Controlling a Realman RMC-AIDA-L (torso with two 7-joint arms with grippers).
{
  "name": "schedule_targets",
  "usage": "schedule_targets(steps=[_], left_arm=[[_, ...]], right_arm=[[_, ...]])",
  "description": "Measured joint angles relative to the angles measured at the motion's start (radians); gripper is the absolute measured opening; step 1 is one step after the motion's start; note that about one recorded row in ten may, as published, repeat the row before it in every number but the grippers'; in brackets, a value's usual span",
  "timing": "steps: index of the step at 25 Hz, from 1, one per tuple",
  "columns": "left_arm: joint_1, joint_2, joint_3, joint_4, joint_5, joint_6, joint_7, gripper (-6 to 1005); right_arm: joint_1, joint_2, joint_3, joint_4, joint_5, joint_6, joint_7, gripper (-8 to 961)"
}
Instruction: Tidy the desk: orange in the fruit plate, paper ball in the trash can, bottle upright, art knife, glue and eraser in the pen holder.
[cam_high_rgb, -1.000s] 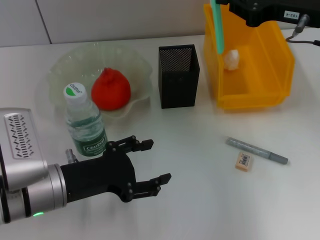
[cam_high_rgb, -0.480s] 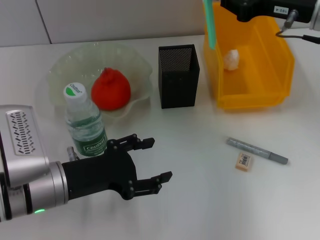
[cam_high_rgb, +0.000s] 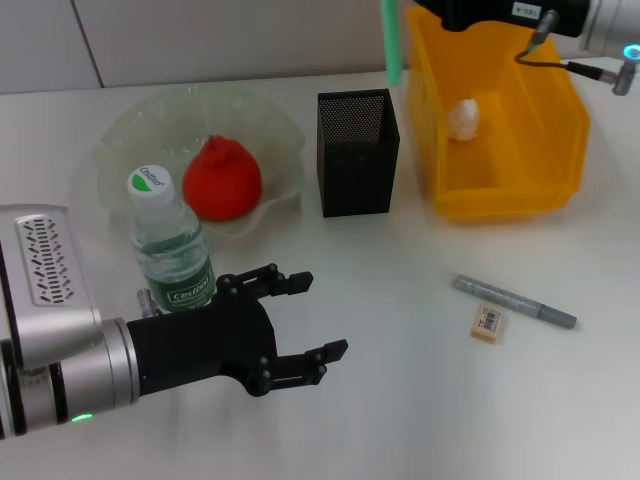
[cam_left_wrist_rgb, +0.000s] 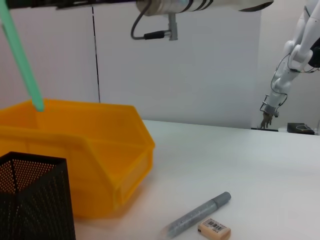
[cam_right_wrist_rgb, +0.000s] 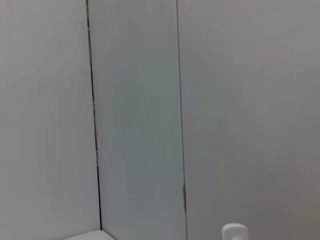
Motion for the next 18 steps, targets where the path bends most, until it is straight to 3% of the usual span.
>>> schedule_targets(steps=[5,11,18], left_arm=[[-0.002,0.000,0.001,0.000,0.000,0.000,0.001,802],[-0.003,0.001,0.009,-0.003,0.000,0.000,0.000,802],[-0.002,0.001,0.009,-0.007,0.000,0.000,0.003,802]], right_arm=[[0.033,0.001,-0.001,0.082,0.000,0.033,-0.052,54],[0.039,0.018,0.001,0.117,0.001,0.049,-0.102,55],[0.038,0.022,0.001,0.138,0.003,0.073,-0.109,56]])
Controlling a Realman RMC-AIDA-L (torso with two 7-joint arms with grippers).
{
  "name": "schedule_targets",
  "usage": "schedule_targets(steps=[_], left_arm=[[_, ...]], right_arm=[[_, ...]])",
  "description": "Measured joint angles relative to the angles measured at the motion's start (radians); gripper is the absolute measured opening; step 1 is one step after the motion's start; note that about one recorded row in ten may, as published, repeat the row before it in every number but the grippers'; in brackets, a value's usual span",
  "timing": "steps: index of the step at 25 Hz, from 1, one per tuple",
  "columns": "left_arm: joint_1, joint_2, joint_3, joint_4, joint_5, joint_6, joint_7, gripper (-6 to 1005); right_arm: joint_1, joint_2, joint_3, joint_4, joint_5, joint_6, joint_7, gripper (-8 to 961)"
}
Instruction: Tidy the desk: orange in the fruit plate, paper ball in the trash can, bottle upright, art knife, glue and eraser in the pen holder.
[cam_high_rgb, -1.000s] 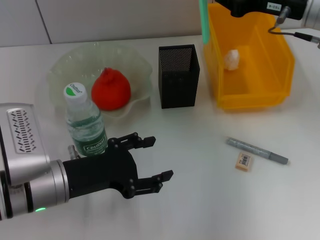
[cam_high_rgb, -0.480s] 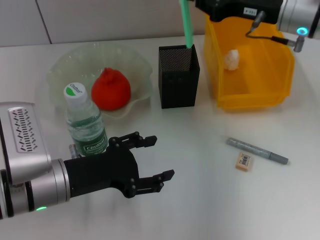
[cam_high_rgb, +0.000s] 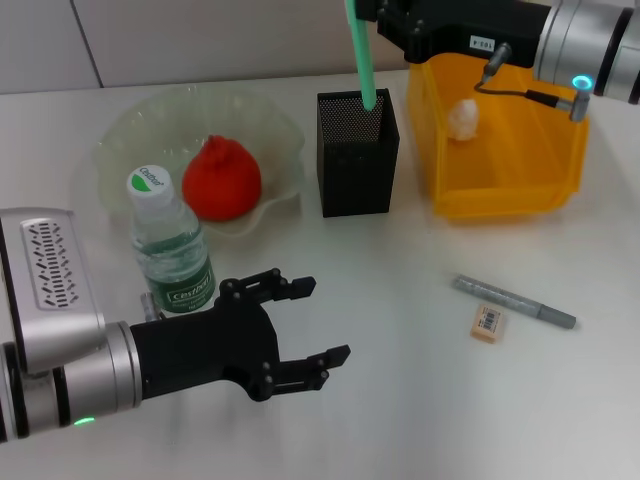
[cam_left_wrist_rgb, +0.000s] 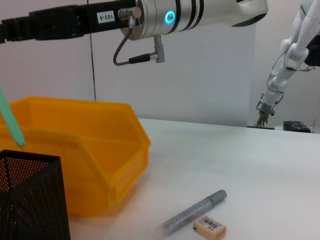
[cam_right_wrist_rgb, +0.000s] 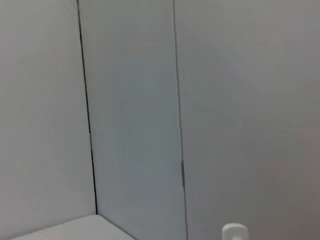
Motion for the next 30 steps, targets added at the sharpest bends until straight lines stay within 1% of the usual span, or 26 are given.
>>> schedule_targets(steps=[5,10,30], left_arm=[[-0.007,0.000,0.001,-0.015,0.000,0.000,0.004,802],[-0.010,-0.001,0.001,-0.019,0.000,0.000,0.004,802],[-0.011,0.000,0.001,-0.018,0.000,0.003,-0.002,802]], right_arm=[[0.001,0.000,0.000,0.050,0.002,0.035,-0.016,56],[-0.005,0.000,0.001,0.081,0.022,0.043,-0.038,57],[-0.019,0.003,-0.007,0.087,0.024,0.069,-0.018,60]])
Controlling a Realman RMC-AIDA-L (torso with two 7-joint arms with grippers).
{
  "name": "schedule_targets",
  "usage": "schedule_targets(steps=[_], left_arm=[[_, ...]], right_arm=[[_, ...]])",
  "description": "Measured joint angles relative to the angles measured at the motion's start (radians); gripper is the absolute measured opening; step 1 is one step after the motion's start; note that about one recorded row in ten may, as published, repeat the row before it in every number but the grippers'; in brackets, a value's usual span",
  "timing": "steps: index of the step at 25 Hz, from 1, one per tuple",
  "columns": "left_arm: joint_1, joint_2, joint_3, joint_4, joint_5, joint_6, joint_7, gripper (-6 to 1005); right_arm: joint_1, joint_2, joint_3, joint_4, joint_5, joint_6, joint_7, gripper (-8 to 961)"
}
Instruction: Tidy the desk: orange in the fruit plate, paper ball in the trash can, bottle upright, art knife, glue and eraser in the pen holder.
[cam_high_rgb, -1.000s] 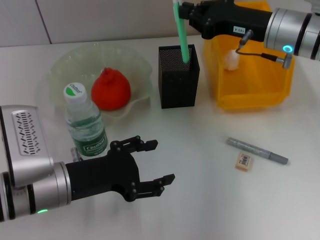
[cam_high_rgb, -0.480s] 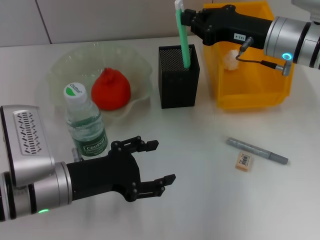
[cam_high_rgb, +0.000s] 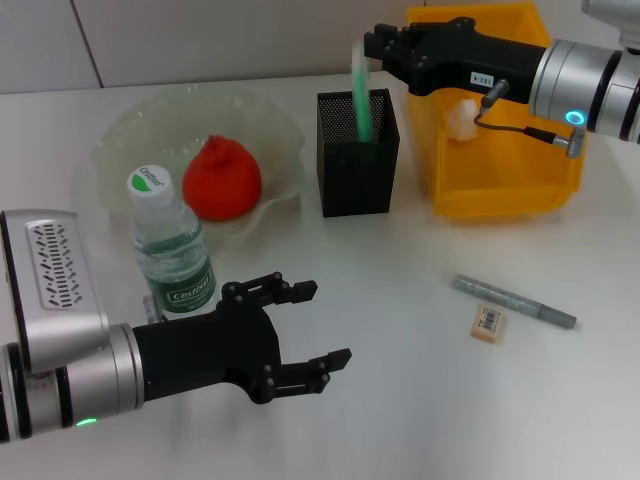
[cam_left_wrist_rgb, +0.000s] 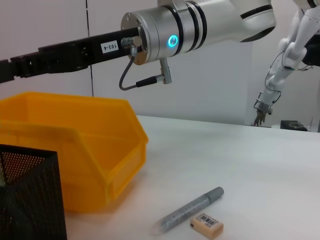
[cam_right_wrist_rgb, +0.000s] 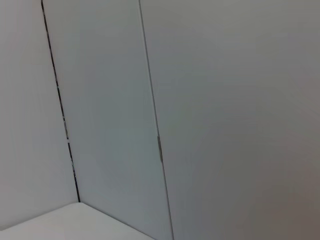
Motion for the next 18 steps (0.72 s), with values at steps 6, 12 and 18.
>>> schedule_targets(steps=[6,12,18], left_arm=[[-0.001,0.000,0.000,0.000,0.000,0.001,-0.001,802],[-0.001,0.000,-0.001,-0.001,0.000,0.008,-0.002,802],[0.003,0.002,-0.001,0.000,0.000,0.012,-0.002,802]], right_arm=[[0.000,0.000,0.004,-0.008,0.000,-0.007,0.005,188],[-0.006,0.000,0.007,-0.040,-0.001,-0.008,0.009,476],[-0.038,-0.002,-0.002,-0.113,-0.003,-0.020,0.067,691]])
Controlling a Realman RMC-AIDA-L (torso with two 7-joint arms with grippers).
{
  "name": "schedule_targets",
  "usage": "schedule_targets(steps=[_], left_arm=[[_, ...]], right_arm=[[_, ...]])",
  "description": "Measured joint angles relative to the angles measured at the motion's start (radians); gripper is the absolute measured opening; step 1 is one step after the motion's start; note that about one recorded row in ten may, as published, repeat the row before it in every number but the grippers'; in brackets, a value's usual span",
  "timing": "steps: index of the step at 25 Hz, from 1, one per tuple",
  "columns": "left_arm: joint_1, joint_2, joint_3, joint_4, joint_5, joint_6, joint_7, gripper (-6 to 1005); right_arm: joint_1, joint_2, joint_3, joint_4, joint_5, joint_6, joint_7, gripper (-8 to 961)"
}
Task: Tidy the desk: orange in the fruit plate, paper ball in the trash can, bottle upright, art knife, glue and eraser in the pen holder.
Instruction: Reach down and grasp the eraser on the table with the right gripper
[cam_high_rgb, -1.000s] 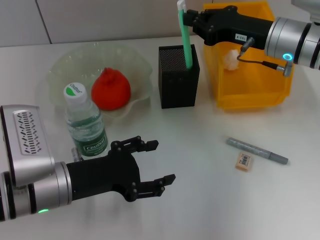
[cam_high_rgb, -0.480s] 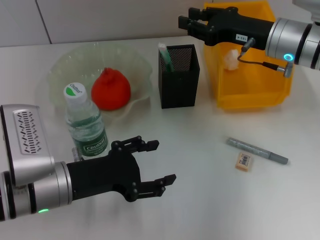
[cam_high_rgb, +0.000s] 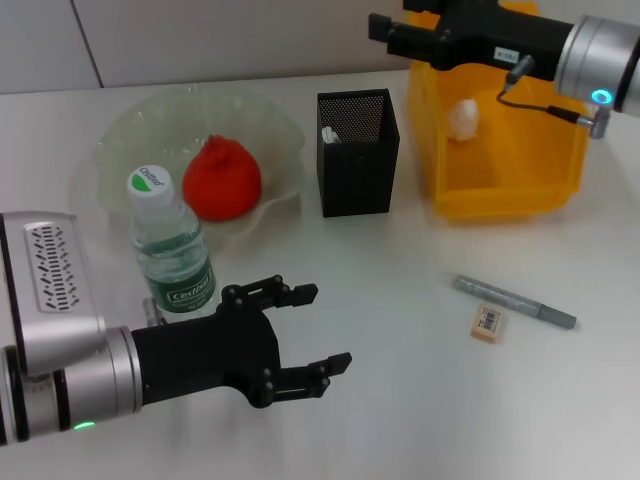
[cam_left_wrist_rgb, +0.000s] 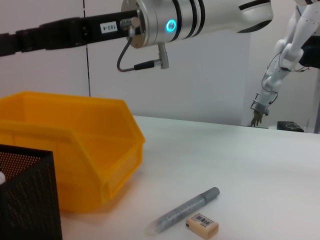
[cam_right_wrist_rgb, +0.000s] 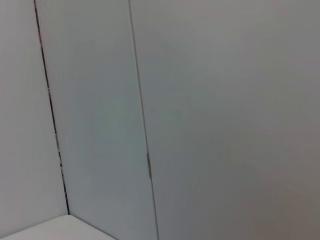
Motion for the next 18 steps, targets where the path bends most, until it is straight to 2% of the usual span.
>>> schedule_targets(steps=[10,12,14,18], left_arm=[[0.005,0.003,-0.067,0.005,0.000,0.095,0.006,802],[0.006,0.003,-0.082,0.005,0.001,0.114,0.008,802],[0.007,0.004,-0.110,0.002,0.006,0.132,0.008,802],[0.010,0.004,-0.142,0.001,0.007,0.150,0.009,802]], right_arm=[[-0.103,0.003,-0.004,-0.167,-0.062,-0.103,0.121,721],[-0.129,0.010,-0.004,-0.220,-0.102,-0.147,0.142,722],[-0.172,0.026,-0.005,-0.310,-0.166,-0.208,0.171,723],[-0.196,0.032,-0.006,-0.377,-0.259,-0.273,0.251,724]])
